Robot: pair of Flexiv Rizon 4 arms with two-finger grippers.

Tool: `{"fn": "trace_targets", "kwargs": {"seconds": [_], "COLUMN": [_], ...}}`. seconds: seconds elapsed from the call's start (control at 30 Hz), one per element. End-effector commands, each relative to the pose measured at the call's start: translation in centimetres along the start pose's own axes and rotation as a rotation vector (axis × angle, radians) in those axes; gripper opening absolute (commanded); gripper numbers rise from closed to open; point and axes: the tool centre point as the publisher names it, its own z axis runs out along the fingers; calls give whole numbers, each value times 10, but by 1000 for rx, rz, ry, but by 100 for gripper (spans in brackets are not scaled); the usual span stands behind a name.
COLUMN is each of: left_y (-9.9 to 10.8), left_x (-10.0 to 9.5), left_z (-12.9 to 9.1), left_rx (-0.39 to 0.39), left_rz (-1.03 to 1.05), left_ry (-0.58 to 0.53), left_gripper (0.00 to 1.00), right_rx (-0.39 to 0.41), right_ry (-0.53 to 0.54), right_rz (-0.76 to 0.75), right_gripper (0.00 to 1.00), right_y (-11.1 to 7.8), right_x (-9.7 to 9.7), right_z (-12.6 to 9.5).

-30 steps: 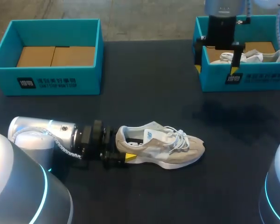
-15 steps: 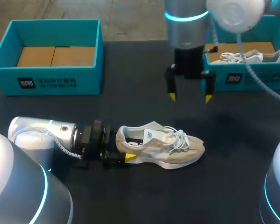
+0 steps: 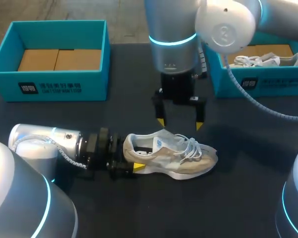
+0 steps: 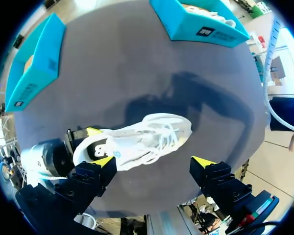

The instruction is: Take the shoe out of the shoebox, open the shoe tongue, remove and reinsert the insole, then place the shoe into the shoebox

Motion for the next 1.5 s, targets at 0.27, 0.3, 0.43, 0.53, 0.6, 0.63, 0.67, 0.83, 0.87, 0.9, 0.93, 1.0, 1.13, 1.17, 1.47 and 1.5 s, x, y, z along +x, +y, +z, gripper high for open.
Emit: {"fn": "trace_targets", "kwargs": {"seconds": [0.27, 0.3, 0.43, 0.53, 0.6, 0.63, 0.67, 0.83, 0.87, 0.9, 0.93, 1.0, 1.13, 1.17, 1.47, 1.5], "left_y": [-1, -1, -1, -1, -1, -1, -1, -1, -1, -1, -1, -1, -1, -1, -1, -1], "left_x": [0, 0, 0, 0, 0, 0, 0, 0, 0, 0, 0, 0, 0, 0, 0, 0], "left_z": [-1, -1, -1, -1, -1, -1, -1, -1, -1, -1, -1, -1, -1, -1, -1, -1], "left_rx": [-1, -1, -1, -1, -1, -1, -1, -1, -1, -1, -1, -1, -1, -1, -1, -1], "left_rz": [-1, -1, -1, -1, -1, -1, -1, -1, -1, -1, -1, -1, -1, -1, -1, -1], "left_ry": [0, 0, 0, 0, 0, 0, 0, 0, 0, 0, 0, 0, 0, 0, 0, 0], "left_gripper": [0, 0, 0, 0, 0, 0, 0, 0, 0, 0, 0, 0, 0, 0, 0, 0], "right_rx": [-13, -13, 18, 20, 6, 8, 8, -64, -64, -59, -66, -68, -81, -79, -75, -88], "right_ry": [-11, -11, -71, -121, -124, -140, -140, -150, -150, -163, -169, -179, -198, -201, -226, -229], "right_rz": [30, 30, 60, 55, 44, 44, 44, 6, 6, 20, 20, 23, 38, 38, 39, 27], "right_gripper": [100, 100, 100, 100, 100, 100, 100, 100, 100, 100, 100, 100, 100, 100, 100, 100], "right_y": [-7, -7, -6, -10, -15, -16, -16, -32, -32, -35, -36, -36, -35, -34, -22, -21], "right_x": [7, 7, 23, 38, 44, 46, 46, 56, 56, 58, 59, 60, 62, 63, 62, 62], "right_z": [1, 1, 5, 12, 14, 15, 15, 15, 15, 17, 19, 24, 34, 36, 51, 54]}}
